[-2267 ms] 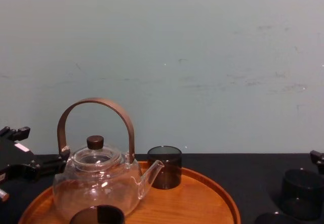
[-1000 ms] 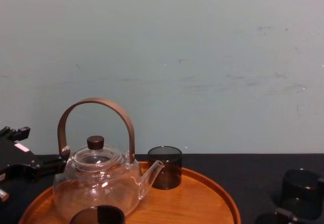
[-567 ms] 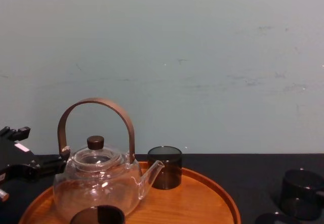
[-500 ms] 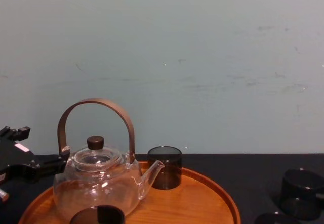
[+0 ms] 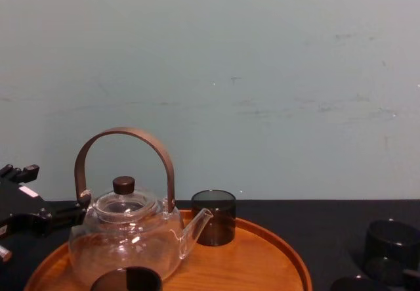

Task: Pick up the glass from the table and place it on the tray.

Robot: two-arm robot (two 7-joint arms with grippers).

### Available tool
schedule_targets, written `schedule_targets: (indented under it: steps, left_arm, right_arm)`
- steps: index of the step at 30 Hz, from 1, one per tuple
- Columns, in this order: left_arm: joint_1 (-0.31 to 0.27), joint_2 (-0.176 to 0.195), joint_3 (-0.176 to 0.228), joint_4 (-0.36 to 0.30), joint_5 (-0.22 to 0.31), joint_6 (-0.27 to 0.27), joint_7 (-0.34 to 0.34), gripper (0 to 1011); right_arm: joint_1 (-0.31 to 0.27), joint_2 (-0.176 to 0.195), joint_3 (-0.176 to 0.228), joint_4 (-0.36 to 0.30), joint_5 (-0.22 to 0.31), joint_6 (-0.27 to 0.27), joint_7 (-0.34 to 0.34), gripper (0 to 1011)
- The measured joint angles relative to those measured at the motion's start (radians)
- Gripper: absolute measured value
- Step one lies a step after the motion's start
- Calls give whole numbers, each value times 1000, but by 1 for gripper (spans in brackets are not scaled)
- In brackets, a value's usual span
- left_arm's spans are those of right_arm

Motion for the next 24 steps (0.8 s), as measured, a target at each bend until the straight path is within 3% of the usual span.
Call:
schedule_targets:
  steps: [24]
  left_arm:
    - [0,0,0,0,0,0,0,1001]
  right_arm:
    - [2,-65,33,58,-31,6,61,1002]
